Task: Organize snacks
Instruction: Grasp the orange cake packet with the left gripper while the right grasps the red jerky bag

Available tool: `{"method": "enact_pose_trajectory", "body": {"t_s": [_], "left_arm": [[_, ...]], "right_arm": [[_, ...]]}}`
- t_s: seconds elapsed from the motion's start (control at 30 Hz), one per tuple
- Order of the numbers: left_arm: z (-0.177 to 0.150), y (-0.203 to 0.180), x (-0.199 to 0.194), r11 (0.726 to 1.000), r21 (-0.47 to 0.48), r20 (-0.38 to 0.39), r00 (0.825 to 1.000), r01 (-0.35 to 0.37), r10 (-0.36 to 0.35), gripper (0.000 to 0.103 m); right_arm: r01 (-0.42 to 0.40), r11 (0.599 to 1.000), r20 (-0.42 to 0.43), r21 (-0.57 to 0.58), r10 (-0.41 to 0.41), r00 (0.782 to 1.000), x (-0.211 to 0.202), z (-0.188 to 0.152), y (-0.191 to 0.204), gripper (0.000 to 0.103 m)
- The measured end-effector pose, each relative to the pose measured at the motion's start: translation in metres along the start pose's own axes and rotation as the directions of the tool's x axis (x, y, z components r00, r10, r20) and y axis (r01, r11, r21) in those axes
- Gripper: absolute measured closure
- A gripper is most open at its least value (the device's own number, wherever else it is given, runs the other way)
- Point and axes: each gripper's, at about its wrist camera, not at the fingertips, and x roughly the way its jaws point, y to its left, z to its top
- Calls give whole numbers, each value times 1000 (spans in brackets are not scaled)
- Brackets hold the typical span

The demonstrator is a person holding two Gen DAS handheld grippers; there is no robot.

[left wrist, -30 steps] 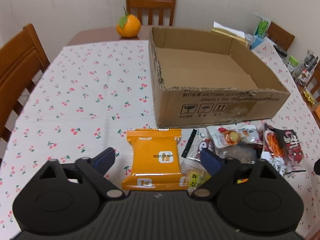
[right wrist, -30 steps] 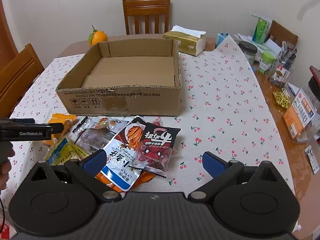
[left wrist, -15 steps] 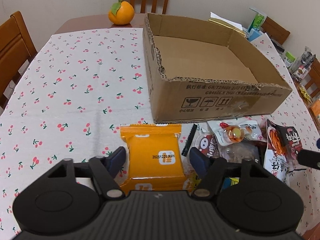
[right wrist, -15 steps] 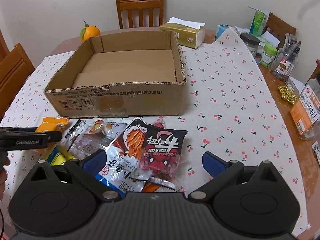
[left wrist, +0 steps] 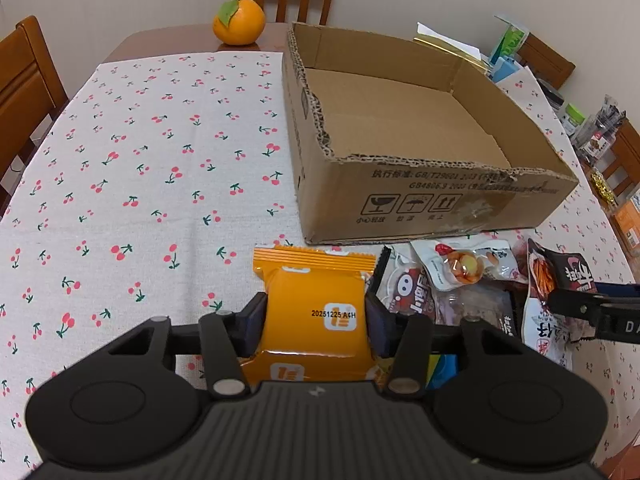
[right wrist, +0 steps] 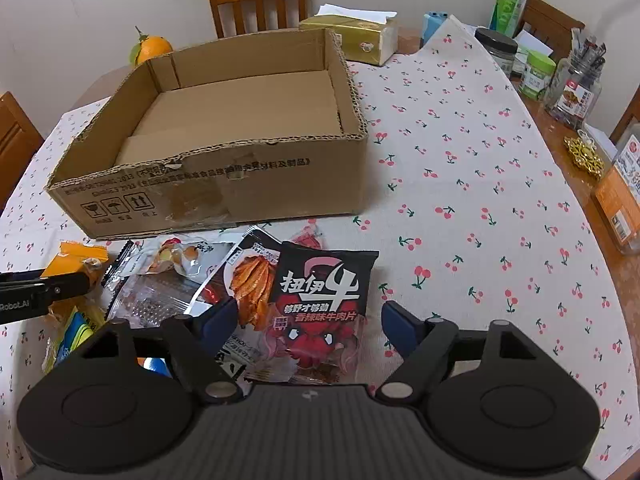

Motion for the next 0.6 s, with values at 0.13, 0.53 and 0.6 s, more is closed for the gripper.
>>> {"method": "enact_pose_trajectory", "body": {"t_s": [0.13, 0.53, 0.6], "left_arm": [[1, 0, 0, 1000, 1, -4, 1000, 6, -6, 55], [4, -3, -9, 1000, 18, -6, 1000, 24, -23, 57], [5, -4, -12, 999, 29, -7, 1000, 22, -22, 57]], "right_arm": [[-14, 1000, 3, 2, 14, 1000, -1, 1, 0, 35], [-40, 999, 0, 2, 40, 999, -5, 4, -5, 50], [-44, 999, -1, -5, 44, 999, -7, 5, -5, 50]]}}
